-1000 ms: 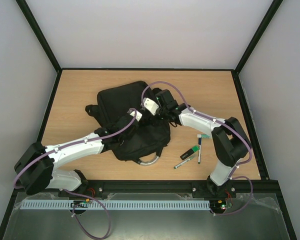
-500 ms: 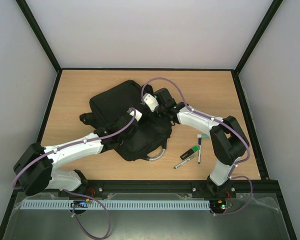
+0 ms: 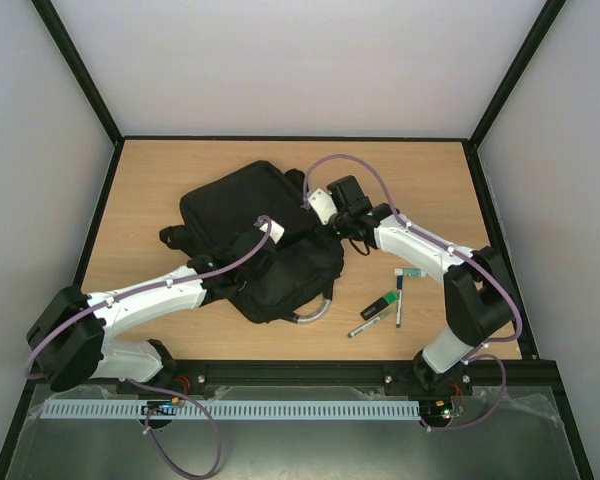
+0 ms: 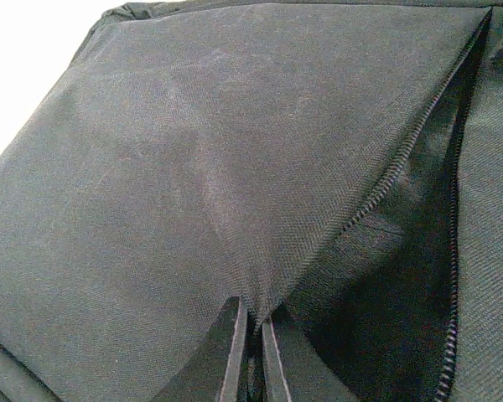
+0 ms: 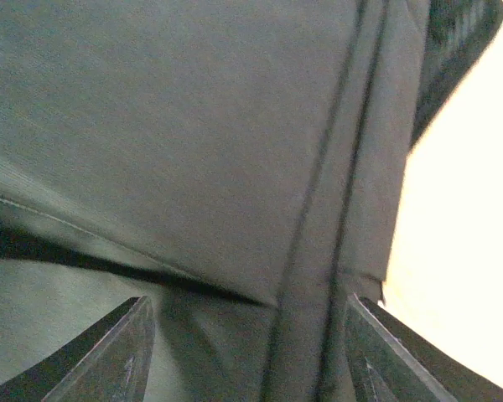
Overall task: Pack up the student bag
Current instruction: Place the stationery in the student bag.
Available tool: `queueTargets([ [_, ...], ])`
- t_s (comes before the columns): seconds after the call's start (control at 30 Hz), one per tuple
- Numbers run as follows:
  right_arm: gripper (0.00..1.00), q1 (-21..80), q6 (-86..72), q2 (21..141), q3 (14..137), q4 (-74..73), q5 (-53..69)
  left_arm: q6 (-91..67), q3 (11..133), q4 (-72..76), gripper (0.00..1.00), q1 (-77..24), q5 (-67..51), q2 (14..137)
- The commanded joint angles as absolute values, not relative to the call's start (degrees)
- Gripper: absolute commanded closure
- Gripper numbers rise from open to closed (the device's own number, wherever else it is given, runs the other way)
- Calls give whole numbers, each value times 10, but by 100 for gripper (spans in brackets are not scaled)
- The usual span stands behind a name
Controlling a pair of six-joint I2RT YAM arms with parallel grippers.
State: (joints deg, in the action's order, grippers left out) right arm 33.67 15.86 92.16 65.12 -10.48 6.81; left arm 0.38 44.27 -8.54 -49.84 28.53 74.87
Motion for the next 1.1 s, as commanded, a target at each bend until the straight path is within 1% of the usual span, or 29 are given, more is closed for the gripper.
queueTargets([
  [0.0,39,296,117,931,632,-155,55,-5,468,-75,98,-503,266,728],
  [0.17,40,247,114,964,640,-224,109,-4,465,-71,98,-506,261,716],
  [0.23,44,238,118,968,625,-240,169,-2,467,-72,98,-511,262,719],
  [0.27,48,237,119,968,616,-244,187,-2,469,-72,98,-513,261,720],
  [0.37,72,231,111,953,591,-240,216,-6,472,-71,98,-515,261,724],
  [0.43,89,224,115,936,583,-241,217,-9,475,-71,98,-516,260,728],
  [0.47,96,218,119,927,582,-247,217,-11,477,-72,98,-517,261,731],
  [0.57,99,200,131,895,583,-270,221,-17,483,-63,98,-518,256,737],
  [0.77,99,192,158,821,555,-296,196,-42,547,-76,98,-520,201,801],
  [0.9,99,192,178,778,516,-294,186,-44,579,-96,98,-525,197,826],
  [1.0,95,192,186,772,503,-295,182,-36,582,-98,98,-524,210,830],
  [1.07,88,191,192,765,505,-302,181,-36,584,-100,98,-524,214,832],
])
